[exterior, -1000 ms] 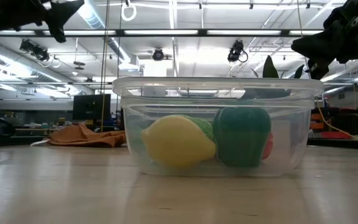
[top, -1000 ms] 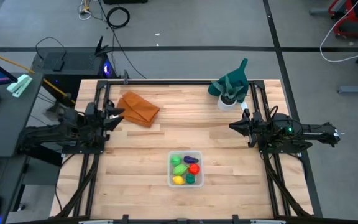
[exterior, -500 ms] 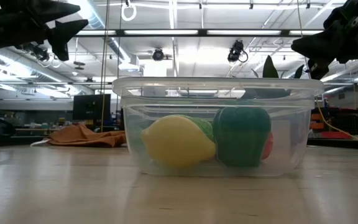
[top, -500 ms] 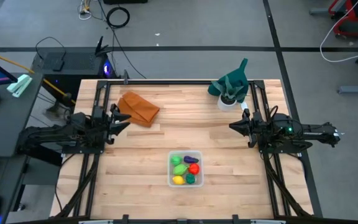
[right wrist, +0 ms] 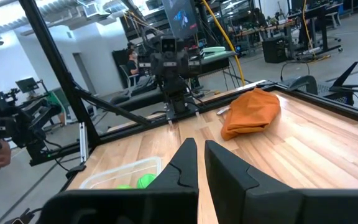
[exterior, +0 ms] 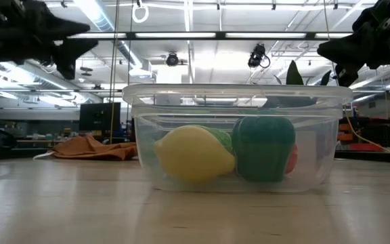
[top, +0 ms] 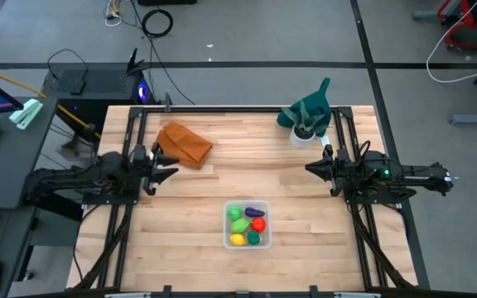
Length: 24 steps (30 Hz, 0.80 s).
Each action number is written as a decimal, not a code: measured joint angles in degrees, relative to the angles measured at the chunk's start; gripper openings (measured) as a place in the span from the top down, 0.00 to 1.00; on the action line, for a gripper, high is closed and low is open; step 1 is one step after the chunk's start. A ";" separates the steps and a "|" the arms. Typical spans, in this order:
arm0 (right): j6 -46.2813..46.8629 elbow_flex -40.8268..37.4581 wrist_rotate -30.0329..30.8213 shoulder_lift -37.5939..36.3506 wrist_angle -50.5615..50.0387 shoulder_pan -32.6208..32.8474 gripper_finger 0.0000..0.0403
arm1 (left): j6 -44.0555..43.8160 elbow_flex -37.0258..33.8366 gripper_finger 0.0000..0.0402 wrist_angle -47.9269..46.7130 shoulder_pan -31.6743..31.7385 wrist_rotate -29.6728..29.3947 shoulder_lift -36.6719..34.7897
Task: Pick and placing Produce into tupperware
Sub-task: Return to Home Position
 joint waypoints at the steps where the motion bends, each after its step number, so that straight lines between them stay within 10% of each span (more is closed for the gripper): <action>1: 0.01 0.00 -0.01 0.00 0.00 0.00 1.00 | -0.17 -0.02 0.57 -1.53 0.00 0.00 0.03; 24: 0.00 0.00 -0.01 0.00 0.01 -0.01 1.00 | 4.31 -0.07 0.57 -15.54 -1.72 0.00 0.05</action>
